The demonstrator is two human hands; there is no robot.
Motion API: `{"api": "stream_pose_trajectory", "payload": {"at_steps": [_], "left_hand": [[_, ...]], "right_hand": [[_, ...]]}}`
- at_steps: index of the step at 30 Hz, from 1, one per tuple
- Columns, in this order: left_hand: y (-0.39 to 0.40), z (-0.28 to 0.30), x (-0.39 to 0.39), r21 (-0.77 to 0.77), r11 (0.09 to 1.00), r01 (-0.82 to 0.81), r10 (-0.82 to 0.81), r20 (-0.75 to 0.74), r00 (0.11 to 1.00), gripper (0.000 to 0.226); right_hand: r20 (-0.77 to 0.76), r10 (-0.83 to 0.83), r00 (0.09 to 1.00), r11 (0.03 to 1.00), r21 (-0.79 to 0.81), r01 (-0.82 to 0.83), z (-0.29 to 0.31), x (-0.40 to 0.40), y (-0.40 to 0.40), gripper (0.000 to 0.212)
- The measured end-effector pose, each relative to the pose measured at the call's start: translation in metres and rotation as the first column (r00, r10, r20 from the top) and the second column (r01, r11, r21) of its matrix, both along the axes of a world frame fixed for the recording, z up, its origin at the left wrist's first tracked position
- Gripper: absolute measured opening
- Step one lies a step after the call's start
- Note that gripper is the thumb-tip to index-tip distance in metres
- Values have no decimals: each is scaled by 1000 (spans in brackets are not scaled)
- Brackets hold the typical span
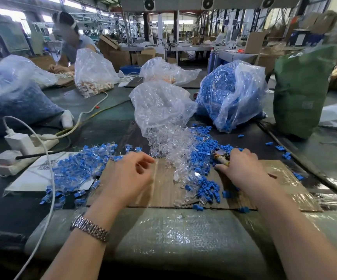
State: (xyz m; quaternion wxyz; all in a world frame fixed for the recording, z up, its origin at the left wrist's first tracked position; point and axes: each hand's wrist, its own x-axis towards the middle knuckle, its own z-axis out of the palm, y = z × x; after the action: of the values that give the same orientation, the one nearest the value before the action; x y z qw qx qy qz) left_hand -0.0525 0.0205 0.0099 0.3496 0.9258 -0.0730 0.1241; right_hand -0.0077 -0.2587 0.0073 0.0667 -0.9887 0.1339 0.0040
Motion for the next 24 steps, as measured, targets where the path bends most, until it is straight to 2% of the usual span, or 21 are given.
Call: {"api": "stream_pose_trajectory", "payload": {"at_steps": [2, 3, 5, 6, 8, 9, 11, 14, 20, 24], "left_hand": [[-10, -3, -13, -109, 961, 254, -269, -152, 951, 16], [-13, -6, -18, -168, 931, 325, -357, -217, 909, 16], [-16, -10, -22, -189, 908, 373, -414, -273, 868, 18], [-16, -12, -23, -174, 907, 382, -418, -271, 867, 20], [-15, -13, -23, -163, 903, 398, -428, -258, 866, 22], [-15, -14, -24, -154, 901, 405, -432, -259, 864, 22], [-16, -15, -25, -117, 904, 411, -427, -269, 863, 23], [-21, -17, -26, -85, 912, 402, -410, -254, 876, 19], [-24, -17, -30, -102, 942, 320, -334, -180, 925, 13], [-21, -21, -34, -276, 938, 209, -256, -149, 955, 13]], "right_hand": [[-2, 2, 1000, 1000, 3, -2, 2, 0, 1, 66], [6, 2, 1000, 1000, 1, -2, 5, -2, 1, 65], [56, 22, 998, 1000, -14, -21, 15, -8, 0, 52], [69, 53, 996, 999, 10, -54, 22, -12, -3, 39], [10, 161, 987, 975, 154, -161, 35, -24, -11, 16], [-46, 233, 971, 953, 208, -219, 40, -31, -12, 15], [-139, 337, 931, 927, 220, -303, 46, -45, -9, 18], [-188, 370, 910, 922, 191, -336, 39, -54, -1, 21], [-125, 356, 926, 934, 93, -346, 37, -62, 10, 18], [-64, 315, 947, 949, 28, -314, 34, -67, 14, 11]]}}
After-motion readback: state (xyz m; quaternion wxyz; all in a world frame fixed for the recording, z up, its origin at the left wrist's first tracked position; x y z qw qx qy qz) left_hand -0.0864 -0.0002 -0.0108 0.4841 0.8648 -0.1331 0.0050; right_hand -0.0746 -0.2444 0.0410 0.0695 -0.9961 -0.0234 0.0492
